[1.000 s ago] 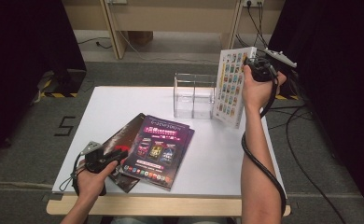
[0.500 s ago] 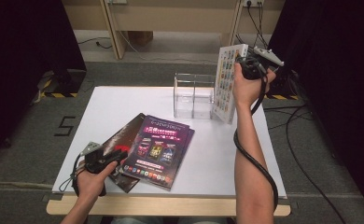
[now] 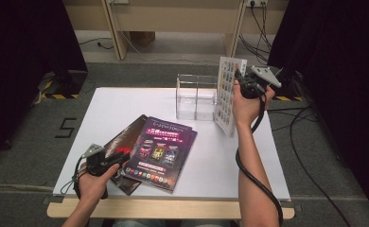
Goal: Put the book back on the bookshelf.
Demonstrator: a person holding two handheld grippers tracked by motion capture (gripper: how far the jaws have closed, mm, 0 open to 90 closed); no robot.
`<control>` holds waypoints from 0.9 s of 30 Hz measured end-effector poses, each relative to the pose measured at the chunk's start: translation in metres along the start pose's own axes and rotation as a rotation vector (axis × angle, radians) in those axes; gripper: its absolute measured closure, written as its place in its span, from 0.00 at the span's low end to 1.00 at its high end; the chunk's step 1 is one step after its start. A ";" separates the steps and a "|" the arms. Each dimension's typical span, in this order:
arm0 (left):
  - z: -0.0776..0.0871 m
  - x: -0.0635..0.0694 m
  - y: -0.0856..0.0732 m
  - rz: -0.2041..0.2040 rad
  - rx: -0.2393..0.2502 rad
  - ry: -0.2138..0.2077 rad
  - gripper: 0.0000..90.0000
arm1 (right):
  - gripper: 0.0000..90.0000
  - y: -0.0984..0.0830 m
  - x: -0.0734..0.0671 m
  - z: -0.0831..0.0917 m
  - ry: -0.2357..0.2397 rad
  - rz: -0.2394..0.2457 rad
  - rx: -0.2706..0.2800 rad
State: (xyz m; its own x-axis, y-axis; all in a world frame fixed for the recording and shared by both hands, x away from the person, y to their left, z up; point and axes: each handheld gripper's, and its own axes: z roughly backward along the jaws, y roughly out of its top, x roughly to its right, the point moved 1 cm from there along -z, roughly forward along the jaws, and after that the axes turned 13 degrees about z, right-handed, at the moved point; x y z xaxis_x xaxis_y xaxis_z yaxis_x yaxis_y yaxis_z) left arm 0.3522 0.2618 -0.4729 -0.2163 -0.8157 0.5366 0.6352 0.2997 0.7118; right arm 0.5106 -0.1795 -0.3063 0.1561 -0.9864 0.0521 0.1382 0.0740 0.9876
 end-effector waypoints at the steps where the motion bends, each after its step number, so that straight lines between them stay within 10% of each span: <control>1: 0.000 0.001 -0.001 0.002 0.000 -0.007 0.71 | 0.81 -0.005 -0.001 0.008 -0.010 0.033 -0.005; 15: 0.004 0.007 0.001 0.000 0.014 -0.034 0.70 | 0.77 -0.034 0.013 0.069 0.033 -0.005 -0.055; 27: 0.006 0.006 0.004 0.003 0.042 -0.049 0.69 | 0.76 -0.039 0.016 0.083 0.033 0.022 -0.113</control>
State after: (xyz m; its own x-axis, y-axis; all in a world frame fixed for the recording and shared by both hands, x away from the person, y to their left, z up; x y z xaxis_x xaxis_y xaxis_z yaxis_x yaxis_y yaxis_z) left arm 0.3489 0.2611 -0.4642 -0.2510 -0.7897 0.5598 0.6046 0.3237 0.7278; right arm 0.4267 -0.2102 -0.3317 0.1920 -0.9791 0.0668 0.2436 0.1135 0.9632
